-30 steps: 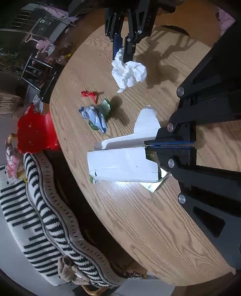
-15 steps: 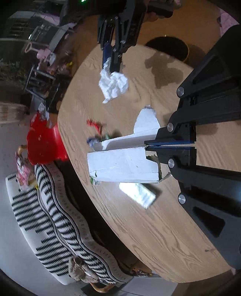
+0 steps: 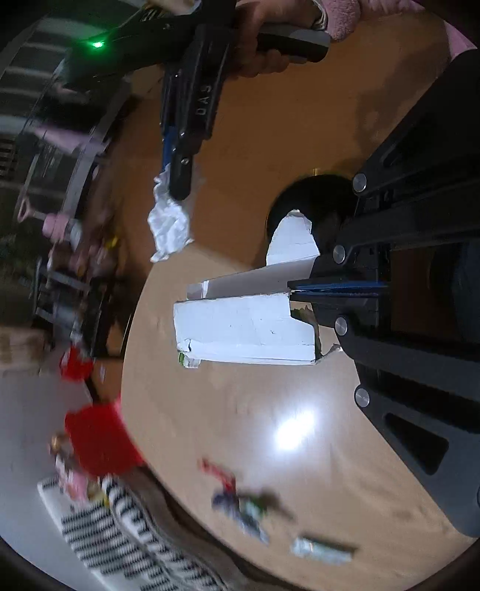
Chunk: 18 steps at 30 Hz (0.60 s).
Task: Collect trash
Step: 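Carry the white box and tissue over the bin and open both grippers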
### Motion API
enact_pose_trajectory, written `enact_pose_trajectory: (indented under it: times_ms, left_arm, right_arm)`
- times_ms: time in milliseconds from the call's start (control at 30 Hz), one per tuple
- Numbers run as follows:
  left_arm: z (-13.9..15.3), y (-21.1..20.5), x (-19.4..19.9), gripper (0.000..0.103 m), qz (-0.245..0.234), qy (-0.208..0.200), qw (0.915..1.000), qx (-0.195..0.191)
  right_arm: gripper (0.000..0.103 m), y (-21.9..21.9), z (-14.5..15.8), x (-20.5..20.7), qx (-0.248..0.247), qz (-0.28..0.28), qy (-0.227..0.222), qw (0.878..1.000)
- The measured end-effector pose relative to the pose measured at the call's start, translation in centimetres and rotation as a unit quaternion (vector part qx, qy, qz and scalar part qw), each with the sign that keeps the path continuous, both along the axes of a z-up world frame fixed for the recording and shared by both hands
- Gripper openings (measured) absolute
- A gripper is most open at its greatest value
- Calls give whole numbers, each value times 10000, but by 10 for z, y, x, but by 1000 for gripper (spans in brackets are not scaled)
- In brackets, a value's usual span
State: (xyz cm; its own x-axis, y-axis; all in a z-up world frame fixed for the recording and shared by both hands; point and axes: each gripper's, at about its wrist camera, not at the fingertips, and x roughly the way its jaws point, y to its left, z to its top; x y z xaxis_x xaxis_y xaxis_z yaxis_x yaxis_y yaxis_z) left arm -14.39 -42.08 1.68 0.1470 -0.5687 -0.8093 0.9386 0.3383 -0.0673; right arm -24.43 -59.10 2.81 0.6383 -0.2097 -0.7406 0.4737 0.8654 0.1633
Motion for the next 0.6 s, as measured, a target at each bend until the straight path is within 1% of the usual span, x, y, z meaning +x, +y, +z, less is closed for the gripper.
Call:
enact_pose_trajectory:
  times_ms: [167, 233, 300, 333, 433, 533, 600]
  left_arm:
    - [-31, -39, -35, 0, -251, 271, 9992, 133]
    - [-48, -52, -44, 0, -258, 510, 9981, 230]
    - [-64, -61, -51, 0, -253, 659, 9969, 359]
    - [-77, -66, -56, 0, -259, 724, 9959, 468]
    - [-108, -75, -59, 0, -266, 851, 9932, 754]
    - [-133, -82, -56, 0, -239, 953, 9904, 976]
    - [-146, -86, -54, 0, -221, 998, 9891, 1057]
  right_arm:
    - [27, -26, -27, -54, 176, -415, 176, 9988]
    - [27, -34, -42, -68, 305, -518, 247, 9979]
    - [27, -36, -58, -75, 415, -571, 359, 9969]
    - [27, -38, -68, -80, 497, -594, 420, 9961]
    - [27, -40, -106, -88, 798, -672, 662, 9923]
    - [27, -46, -146, -92, 1259, -776, 898, 9849]
    - [26, -50, -161, -91, 1449, -841, 972, 9811]
